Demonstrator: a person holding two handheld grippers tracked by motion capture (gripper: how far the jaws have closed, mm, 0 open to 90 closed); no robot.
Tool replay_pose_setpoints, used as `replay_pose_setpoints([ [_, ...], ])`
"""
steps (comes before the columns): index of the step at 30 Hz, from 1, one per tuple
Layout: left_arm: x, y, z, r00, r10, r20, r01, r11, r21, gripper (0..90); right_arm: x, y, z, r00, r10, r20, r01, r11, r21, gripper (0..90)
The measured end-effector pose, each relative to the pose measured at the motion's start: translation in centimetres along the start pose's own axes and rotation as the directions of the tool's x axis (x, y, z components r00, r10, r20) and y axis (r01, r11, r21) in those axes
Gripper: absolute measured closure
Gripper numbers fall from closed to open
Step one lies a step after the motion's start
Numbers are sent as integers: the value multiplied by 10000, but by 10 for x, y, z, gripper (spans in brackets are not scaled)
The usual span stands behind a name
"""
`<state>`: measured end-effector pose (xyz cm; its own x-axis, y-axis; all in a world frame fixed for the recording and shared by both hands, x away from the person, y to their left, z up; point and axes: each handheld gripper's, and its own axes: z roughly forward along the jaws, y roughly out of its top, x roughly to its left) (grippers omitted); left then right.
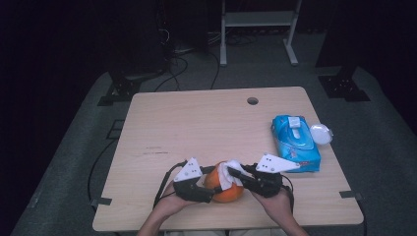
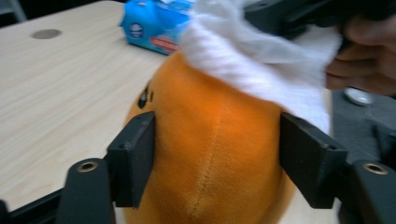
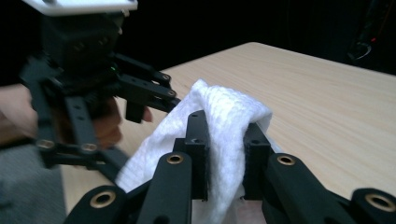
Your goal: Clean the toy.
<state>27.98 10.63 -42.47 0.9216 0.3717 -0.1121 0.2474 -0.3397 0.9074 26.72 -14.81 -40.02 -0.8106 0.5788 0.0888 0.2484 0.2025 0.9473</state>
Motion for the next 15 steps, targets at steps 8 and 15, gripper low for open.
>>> replay_pose_setpoints([
  [8,-3,-2,10,9991,221,-351,-215,9996,188,176,-9,-4,-5,9990,445,38,-445,9990,88,765],
  [15,-10,3,9,9972,344,-659,-347,9994,-31,322,-6,-3,-8,9999,91,-63,-90,9996,265,763],
])
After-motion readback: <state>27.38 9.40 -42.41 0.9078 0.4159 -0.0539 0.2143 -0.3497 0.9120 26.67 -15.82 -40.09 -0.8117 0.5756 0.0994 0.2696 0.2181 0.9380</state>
